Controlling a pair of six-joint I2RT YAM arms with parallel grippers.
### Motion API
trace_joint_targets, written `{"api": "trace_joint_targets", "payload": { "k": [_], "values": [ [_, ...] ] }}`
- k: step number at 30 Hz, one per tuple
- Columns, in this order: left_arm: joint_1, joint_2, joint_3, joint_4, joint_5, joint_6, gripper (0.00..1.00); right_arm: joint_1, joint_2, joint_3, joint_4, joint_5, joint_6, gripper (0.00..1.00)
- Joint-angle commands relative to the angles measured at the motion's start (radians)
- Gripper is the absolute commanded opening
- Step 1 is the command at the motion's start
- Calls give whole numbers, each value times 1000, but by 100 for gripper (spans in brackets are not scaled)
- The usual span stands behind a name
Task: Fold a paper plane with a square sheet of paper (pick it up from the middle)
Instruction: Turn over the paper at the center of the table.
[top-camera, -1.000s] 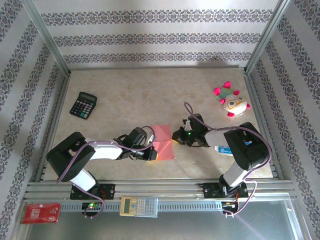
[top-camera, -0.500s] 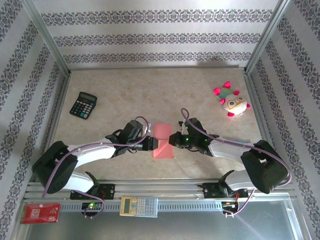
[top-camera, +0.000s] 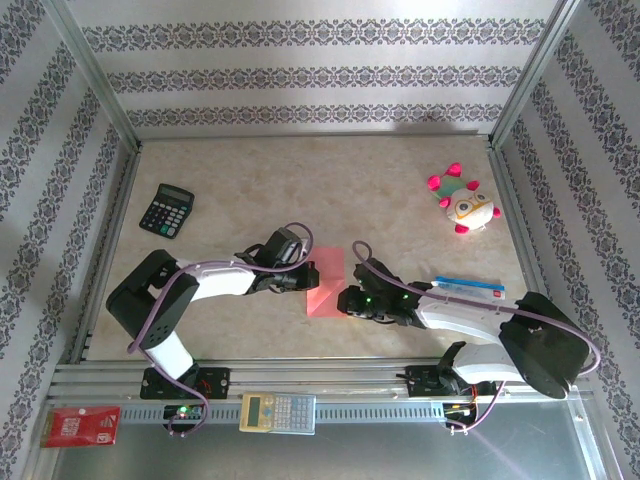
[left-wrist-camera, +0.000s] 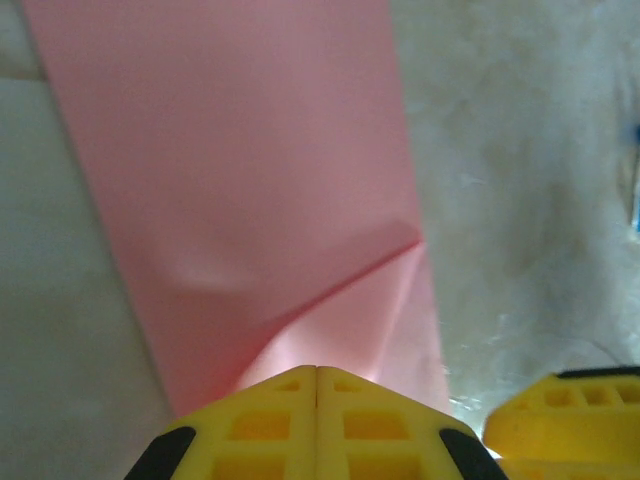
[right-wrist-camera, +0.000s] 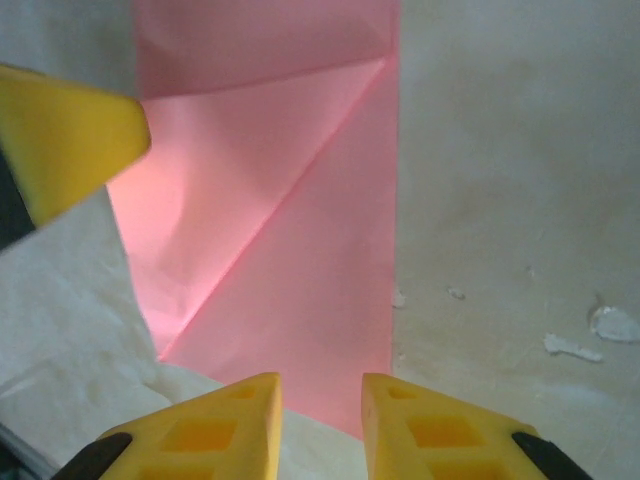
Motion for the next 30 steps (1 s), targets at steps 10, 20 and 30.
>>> {"api": "trace_joint_targets", "payload": {
  "k": [10, 20, 30],
  "values": [
    [13, 93, -50, 86, 21, 20, 3, 36, 91, 22, 38, 47, 38, 28],
    [13, 112, -65, 102, 31, 18, 3, 26, 64, 8, 114, 22, 33, 26],
    [12, 111, -59, 87, 26, 28, 3, 26, 12, -44, 132, 56, 83, 24]
  ]
}}
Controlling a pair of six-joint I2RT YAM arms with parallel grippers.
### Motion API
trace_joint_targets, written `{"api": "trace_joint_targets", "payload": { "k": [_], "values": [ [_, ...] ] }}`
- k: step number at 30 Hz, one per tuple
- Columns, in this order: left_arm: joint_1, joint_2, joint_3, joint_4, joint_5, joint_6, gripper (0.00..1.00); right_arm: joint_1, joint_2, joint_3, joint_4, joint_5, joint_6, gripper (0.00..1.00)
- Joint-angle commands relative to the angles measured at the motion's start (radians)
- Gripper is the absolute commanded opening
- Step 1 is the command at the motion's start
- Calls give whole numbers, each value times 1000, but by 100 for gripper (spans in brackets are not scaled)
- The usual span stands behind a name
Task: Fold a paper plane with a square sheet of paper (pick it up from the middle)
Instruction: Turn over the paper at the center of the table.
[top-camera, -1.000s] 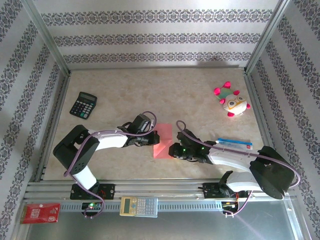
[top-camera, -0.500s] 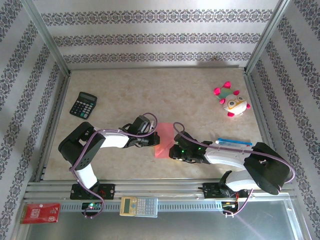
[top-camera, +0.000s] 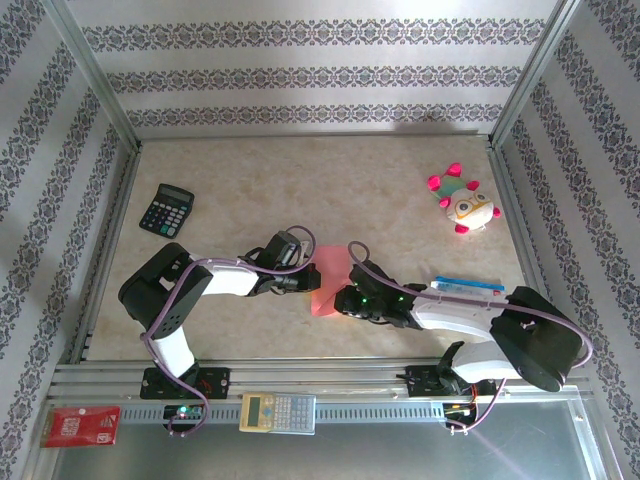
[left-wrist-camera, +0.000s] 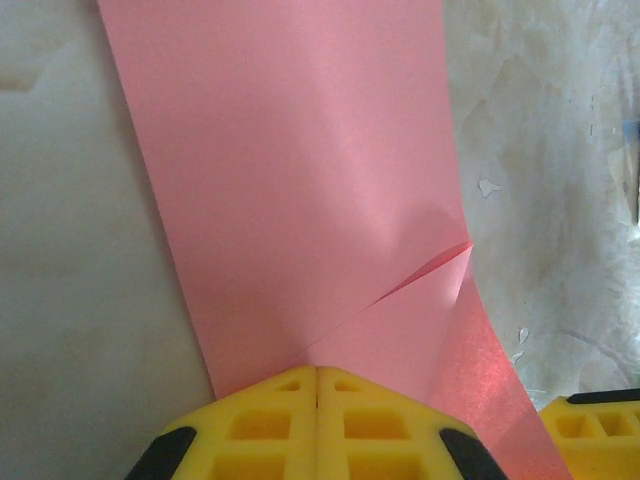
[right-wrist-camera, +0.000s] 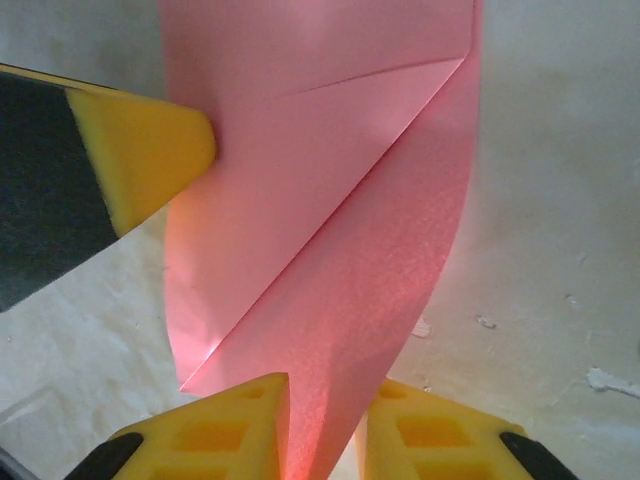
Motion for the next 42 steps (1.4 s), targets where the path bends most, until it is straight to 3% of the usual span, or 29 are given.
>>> {"api": "trace_joint_targets", "payload": {
  "k": [1, 9, 14, 24, 29, 35, 39, 42],
  "values": [
    [5, 38, -27, -63, -21, 19, 3, 5, -20, -35, 48, 29, 38, 24],
    [6, 34, -24, -78, -23, 26, 3, 32, -7, -72, 115, 85, 105, 23],
    [6, 28, -19, -87, -24, 31, 3, 54, -15, -93, 149, 138, 151, 15],
    [8, -39, 42, -73, 31, -13, 30, 48, -31, -81, 89, 172, 129, 0],
    [41, -133, 102, -129, 47, -6, 44, -29, -101, -15, -78, 123, -21, 0],
    [160, -319, 75, -219, 30, 11, 53, -155, -213, 224, -545, 112, -401, 0],
    [236, -416, 45, -301, 2, 37, 54, -96, -146, 441, -805, 250, -598, 0],
    [280, -463, 6, -320, -18, 32, 54, -11, -16, 563, -888, 307, -654, 0]
  ]
}}
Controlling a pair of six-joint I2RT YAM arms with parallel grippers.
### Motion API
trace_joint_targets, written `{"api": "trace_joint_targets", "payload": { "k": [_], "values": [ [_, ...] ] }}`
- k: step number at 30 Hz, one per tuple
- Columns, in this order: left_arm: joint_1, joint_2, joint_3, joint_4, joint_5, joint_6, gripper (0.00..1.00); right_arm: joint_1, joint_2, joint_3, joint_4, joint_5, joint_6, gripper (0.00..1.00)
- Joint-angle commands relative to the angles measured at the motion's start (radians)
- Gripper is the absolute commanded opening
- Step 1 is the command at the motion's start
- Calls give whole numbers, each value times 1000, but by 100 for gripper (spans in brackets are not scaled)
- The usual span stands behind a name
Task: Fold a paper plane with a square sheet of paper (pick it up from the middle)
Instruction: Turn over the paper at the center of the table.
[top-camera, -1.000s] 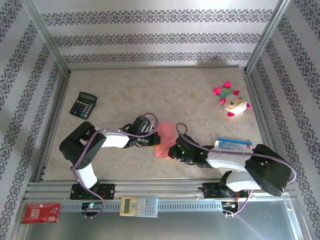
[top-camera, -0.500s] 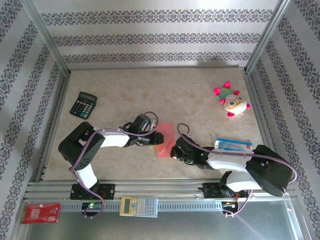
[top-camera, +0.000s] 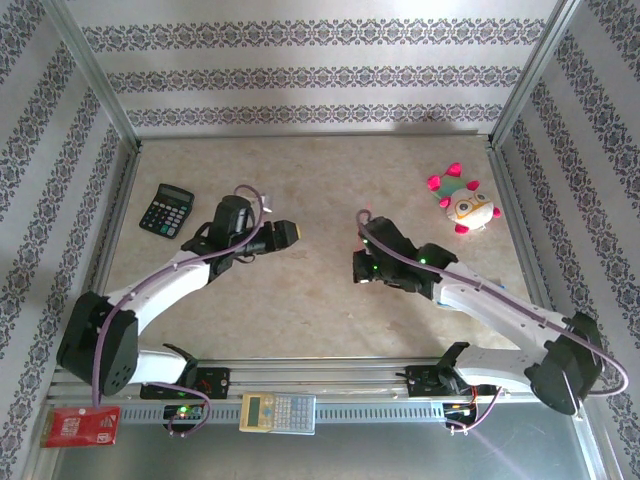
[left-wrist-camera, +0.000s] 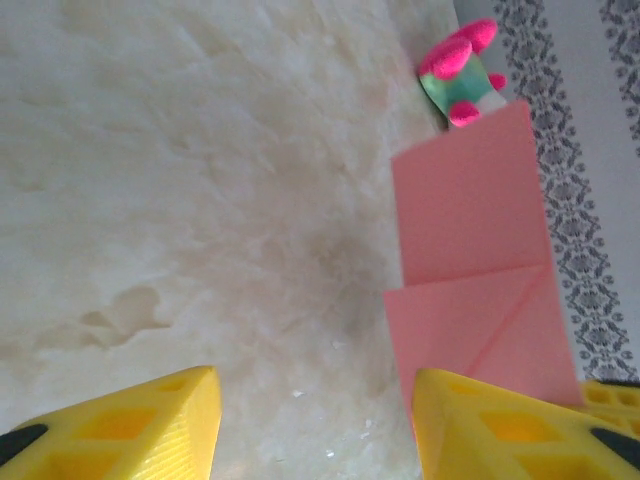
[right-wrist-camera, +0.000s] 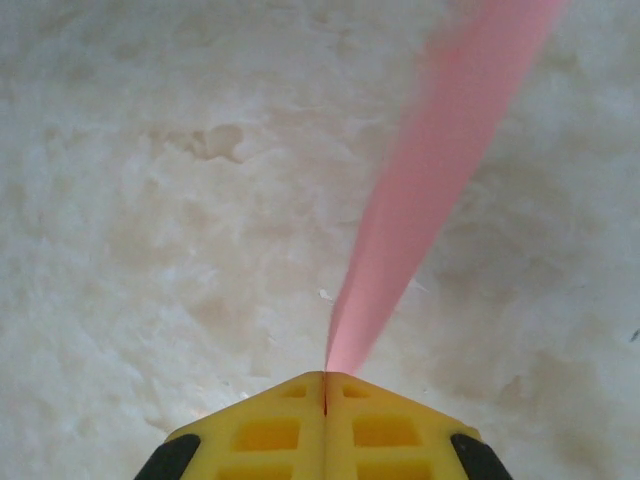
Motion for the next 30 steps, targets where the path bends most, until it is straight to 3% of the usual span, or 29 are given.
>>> {"api": "trace_joint_targets", "payload": {
  "k": [1, 5, 10, 16, 22, 30],
  "values": [
    [44, -38, -59, -102, -39, 22, 54, 83, 148, 96, -239, 90, -164, 0],
    [81, -69, -109, -128, -42, 17, 54, 186, 312, 161, -194, 72, -133, 0],
    [95, -80, -155, -157, -22, 17, 54, 254, 444, 183, -36, -64, -52, 0],
    [98, -65, -171, -123, 50, -25, 52, 261, 481, 120, 150, -181, 26, 4],
    [91, 28, -160, 26, 190, -133, 47, 261, 487, 68, 249, -204, 61, 8],
    [66, 180, -86, 163, 291, -209, 41, 259, 467, -6, 354, -208, 91, 10]
  ]
}}
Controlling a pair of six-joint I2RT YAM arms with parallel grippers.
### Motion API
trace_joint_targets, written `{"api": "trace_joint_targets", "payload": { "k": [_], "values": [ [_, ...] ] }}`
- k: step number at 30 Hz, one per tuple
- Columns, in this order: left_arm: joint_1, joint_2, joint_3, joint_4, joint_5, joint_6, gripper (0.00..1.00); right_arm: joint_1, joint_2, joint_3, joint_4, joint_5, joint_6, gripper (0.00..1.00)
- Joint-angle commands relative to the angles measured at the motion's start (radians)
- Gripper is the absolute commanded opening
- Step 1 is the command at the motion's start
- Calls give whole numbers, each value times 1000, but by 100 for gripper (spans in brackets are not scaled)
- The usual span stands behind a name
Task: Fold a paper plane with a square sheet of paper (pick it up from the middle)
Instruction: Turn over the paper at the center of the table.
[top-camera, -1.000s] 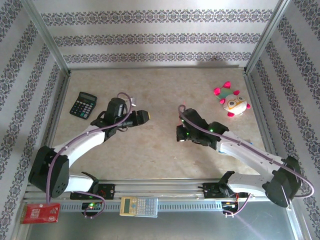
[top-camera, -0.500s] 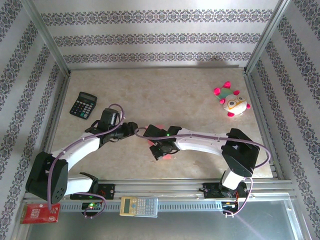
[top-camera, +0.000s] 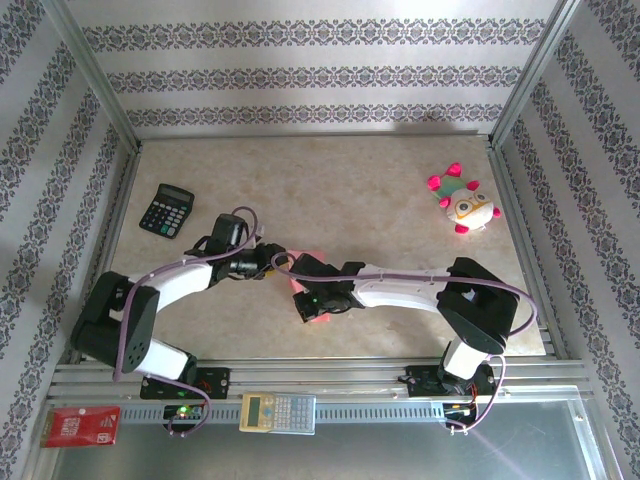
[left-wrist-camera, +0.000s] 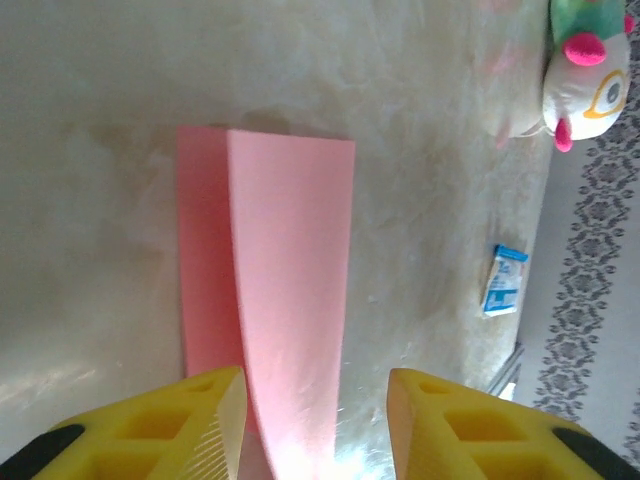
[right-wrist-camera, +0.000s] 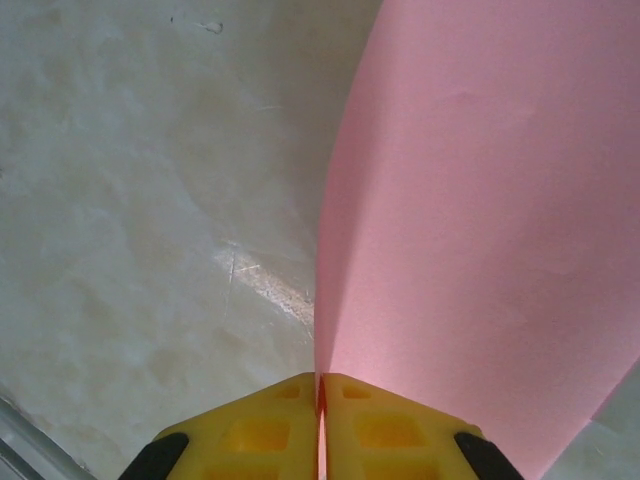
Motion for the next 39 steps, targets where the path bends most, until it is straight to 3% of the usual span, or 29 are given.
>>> {"api": "trace_joint_targets", "payload": {
  "k": [1, 20, 39],
  "values": [
    [-21, 38, 53, 109, 68, -52, 41, 0, -7, -30, 66, -9, 27, 11],
    [-56, 338, 204, 51, 80, 36, 38, -20, -41, -102, 161, -40, 20, 16],
    [-56, 411, 234, -3, 66, 93, 37, -64, -104, -148, 177, -78, -4, 22]
  ]
}}
